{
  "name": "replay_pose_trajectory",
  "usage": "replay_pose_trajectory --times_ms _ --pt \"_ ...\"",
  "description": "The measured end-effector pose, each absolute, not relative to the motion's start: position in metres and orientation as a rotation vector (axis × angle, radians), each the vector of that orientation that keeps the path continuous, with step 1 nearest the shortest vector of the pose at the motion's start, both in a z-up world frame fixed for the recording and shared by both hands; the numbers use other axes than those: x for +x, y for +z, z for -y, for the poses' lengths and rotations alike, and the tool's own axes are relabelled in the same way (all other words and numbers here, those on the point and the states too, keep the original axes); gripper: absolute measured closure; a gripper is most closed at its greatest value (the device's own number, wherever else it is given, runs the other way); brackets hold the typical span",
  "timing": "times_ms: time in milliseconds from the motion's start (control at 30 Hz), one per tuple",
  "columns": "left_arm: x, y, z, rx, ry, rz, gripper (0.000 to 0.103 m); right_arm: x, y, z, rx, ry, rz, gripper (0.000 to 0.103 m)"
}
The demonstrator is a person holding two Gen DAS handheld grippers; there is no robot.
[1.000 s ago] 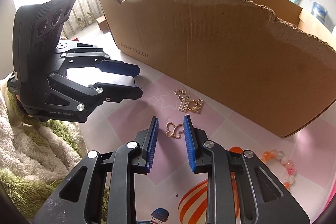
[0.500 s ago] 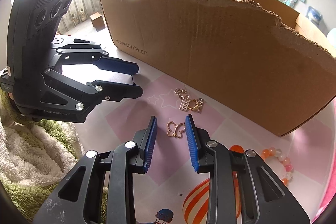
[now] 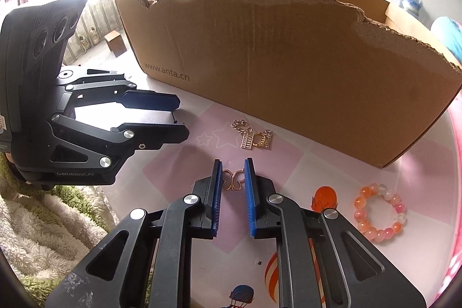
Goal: Organize jewelry
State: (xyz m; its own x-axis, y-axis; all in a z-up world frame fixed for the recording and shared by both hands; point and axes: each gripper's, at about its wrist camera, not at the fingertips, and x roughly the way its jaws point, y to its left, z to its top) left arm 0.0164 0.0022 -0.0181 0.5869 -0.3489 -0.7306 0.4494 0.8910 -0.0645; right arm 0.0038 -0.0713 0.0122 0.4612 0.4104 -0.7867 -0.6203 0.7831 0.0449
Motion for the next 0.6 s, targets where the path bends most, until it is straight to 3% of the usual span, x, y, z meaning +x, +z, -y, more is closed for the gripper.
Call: replay_pose_trajectory --times_ms 600 --pt "0.014 -0.017 -0.004 0.128 -0.467 -0.818 0.068 0.008 0.011 0.077 -0.206 0.551 -0.937 0.102"
